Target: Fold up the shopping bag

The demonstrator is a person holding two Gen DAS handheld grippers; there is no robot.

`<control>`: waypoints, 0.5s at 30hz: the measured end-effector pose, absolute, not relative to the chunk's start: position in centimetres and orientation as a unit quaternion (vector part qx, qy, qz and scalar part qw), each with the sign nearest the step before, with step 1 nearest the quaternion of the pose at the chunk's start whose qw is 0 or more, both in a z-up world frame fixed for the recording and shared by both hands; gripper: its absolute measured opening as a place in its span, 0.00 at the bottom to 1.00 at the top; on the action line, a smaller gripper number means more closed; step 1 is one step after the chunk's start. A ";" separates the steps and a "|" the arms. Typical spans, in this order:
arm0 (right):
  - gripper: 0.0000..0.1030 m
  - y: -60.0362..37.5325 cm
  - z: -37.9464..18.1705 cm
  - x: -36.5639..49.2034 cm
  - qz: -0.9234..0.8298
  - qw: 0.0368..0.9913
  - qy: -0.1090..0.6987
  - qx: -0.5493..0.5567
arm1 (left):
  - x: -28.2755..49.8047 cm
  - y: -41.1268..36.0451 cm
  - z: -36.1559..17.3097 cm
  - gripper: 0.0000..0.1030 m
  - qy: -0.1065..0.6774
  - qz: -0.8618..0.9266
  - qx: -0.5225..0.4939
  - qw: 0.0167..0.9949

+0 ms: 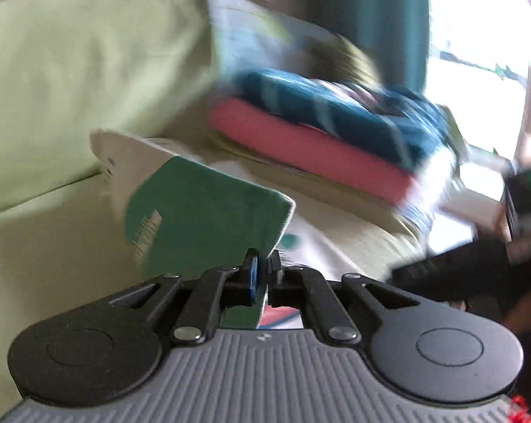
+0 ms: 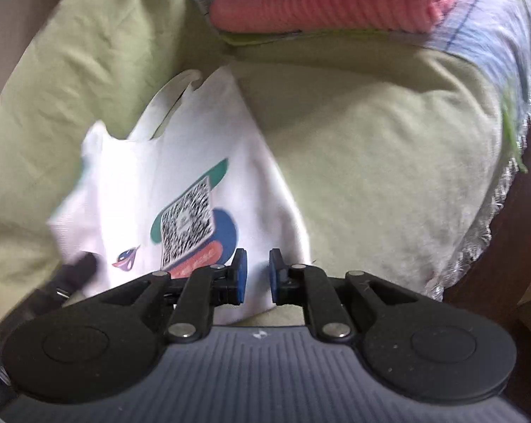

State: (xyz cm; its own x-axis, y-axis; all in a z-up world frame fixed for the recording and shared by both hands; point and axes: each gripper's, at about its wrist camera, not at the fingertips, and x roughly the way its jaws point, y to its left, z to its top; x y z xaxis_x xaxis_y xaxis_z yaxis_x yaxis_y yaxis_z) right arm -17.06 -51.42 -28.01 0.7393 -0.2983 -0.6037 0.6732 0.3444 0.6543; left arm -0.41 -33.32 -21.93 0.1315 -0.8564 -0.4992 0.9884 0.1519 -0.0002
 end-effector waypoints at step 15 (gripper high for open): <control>0.38 -51.2 -29.9 -16.9 -0.255 0.763 0.141 0.577 | -2.0 -34.8 -25.2 0.11 0.235 -0.636 0.221 0.701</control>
State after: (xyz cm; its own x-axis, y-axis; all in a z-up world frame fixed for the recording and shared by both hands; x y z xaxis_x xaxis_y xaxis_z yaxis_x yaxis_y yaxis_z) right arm -16.91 -51.22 -29.94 0.8300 -0.2272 -0.5093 0.5519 0.2036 0.8087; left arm -2.02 -34.81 -25.22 0.0807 -0.7876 -0.6109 0.9956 0.0933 0.0113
